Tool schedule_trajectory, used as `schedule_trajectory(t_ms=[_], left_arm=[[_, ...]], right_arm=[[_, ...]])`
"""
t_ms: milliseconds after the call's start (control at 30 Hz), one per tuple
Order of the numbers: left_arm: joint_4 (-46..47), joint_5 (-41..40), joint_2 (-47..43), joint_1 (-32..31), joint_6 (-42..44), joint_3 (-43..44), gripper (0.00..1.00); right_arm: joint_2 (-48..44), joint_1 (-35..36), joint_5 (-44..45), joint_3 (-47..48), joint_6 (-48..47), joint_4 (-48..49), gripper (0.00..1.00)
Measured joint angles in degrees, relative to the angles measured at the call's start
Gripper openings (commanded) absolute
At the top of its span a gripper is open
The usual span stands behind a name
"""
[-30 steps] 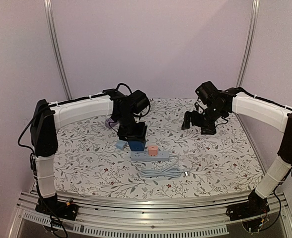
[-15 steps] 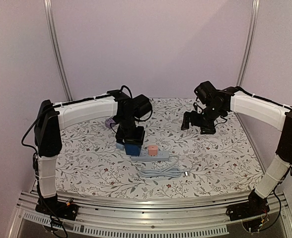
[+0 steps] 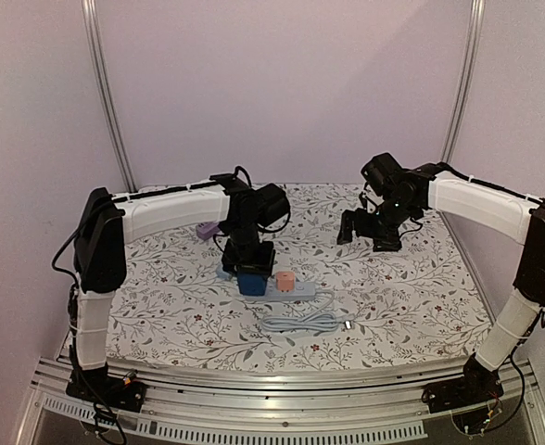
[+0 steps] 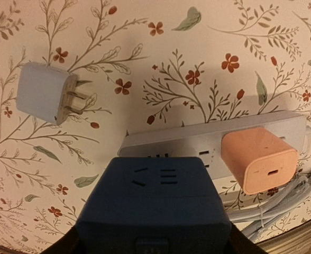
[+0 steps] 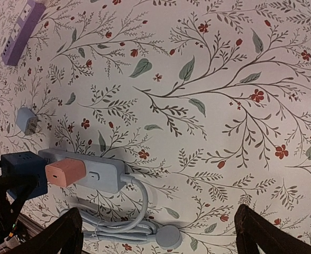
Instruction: Insert the plug
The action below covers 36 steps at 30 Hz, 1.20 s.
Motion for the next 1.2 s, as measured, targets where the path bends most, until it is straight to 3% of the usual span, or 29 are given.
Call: schedule_trajectory(t_ms=[1200], left_arm=[[0.7, -1.5, 2.2, -0.8, -2.8, 2.0, 0.0]], right_arm=[[-0.2, 0.0, 0.0, -1.2, -0.2, 0.4, 0.99]])
